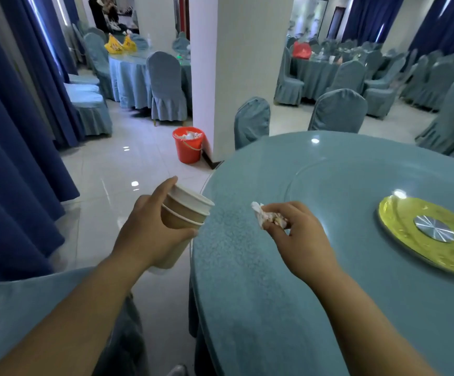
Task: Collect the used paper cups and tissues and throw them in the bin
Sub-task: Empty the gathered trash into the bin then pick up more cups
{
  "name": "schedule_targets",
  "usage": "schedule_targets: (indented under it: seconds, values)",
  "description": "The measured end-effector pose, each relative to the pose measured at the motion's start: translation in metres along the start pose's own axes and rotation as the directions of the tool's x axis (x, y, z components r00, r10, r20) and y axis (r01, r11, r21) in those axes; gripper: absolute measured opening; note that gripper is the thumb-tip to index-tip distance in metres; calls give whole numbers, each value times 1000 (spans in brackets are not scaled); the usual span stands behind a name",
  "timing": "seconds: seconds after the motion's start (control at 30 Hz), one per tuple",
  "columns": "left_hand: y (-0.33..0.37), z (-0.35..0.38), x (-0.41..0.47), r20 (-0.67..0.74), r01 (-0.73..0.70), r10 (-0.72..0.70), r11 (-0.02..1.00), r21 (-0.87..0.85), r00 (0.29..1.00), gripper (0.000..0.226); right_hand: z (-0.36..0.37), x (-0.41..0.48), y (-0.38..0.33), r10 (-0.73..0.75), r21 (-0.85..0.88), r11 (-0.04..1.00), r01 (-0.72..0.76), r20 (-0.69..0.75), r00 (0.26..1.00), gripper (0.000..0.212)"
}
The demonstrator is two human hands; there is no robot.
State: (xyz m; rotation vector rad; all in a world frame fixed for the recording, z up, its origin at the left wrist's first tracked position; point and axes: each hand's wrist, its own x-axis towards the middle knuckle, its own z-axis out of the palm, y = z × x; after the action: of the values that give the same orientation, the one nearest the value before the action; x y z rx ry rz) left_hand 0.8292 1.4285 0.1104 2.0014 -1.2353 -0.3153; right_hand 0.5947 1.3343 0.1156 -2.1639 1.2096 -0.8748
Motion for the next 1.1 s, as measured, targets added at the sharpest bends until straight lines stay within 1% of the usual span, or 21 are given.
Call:
schedule_targets:
  seconds: [0.1,0.23,0.43,0.5,0.63,0.8,0.97,1.1]
  values:
    - [-13,3,66,38,-37,38,999,-21,999,97,24,48,3,58,-7,998,-59,-64,996,21]
    - [-32,0,146,122,-76,78,997,-26,989,96,53,100,-4,151,-36,987,-157,-134,979,19]
    - [-40,0,211,152,-94,106,992,-89,983,95,68,146,-11,129,-111,983,-148,-166,978,19]
    - [-41,6,223,166,-106,121,990,-97,979,96,70,156,-7,138,-103,982,-156,-164,977,18]
    - [-52,19,241,194,-87,110,988,-124,975,96,82,179,1,132,-130,980,-151,-143,981,19]
    - [-80,24,283,231,-27,54,993,-118,972,97,110,214,5,160,-127,977,-170,-87,983,18]
    - [-119,19,360,231,7,19,994,-110,973,97,158,292,2,153,-121,980,-160,-63,986,18]
    - [-165,11,448,227,27,-3,994,-103,974,96,219,378,-10,142,-104,984,-147,-54,988,18]
